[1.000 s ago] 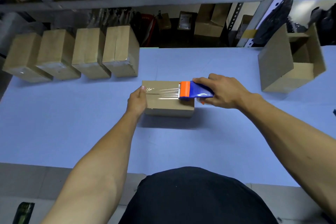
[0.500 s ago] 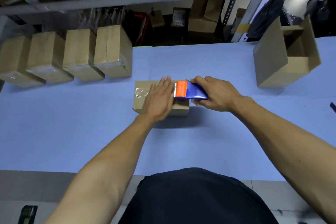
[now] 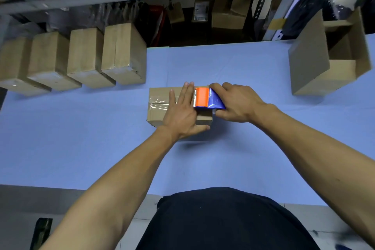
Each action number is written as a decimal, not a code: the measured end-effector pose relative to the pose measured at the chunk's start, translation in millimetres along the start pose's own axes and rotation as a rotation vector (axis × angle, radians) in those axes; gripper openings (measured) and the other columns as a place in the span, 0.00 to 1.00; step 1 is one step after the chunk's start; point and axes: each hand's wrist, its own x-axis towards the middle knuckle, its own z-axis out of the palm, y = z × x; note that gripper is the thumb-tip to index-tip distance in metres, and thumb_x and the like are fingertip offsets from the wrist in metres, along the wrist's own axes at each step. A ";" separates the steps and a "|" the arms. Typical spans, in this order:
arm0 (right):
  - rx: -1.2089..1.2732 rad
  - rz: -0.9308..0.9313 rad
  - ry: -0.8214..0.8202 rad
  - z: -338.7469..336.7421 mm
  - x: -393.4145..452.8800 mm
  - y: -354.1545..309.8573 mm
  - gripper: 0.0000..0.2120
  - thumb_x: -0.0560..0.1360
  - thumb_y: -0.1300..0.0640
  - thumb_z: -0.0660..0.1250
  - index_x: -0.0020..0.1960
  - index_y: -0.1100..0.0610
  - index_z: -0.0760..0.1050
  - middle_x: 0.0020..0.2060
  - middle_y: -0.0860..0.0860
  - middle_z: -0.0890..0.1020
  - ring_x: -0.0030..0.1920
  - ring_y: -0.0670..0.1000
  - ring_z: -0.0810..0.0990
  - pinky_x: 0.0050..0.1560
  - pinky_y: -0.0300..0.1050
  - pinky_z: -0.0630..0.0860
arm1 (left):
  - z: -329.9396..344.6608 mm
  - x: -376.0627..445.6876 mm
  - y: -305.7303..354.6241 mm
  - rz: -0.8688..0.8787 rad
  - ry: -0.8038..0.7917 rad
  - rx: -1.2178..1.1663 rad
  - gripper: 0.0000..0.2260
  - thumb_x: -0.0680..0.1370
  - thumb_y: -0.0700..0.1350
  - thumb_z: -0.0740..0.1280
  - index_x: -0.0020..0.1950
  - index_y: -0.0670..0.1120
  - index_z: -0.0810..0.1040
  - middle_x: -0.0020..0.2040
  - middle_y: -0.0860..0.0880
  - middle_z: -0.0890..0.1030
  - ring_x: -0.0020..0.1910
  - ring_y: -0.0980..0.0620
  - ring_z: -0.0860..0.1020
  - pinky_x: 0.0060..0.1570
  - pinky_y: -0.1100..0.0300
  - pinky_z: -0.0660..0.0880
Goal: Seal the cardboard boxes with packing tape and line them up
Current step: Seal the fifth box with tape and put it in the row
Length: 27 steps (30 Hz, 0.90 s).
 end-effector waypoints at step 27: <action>0.059 0.032 -0.090 25.6 -38.9 65.4 0.38 0.77 0.38 0.63 0.80 0.46 0.50 0.57 0.54 0.75 0.53 0.58 0.77 0.44 0.48 0.71 | -15.2 15.6 27.3 -0.304 0.189 -0.374 0.35 0.78 0.68 0.53 0.78 0.46 0.60 0.72 0.48 0.64 0.76 0.47 0.56 0.71 0.29 0.46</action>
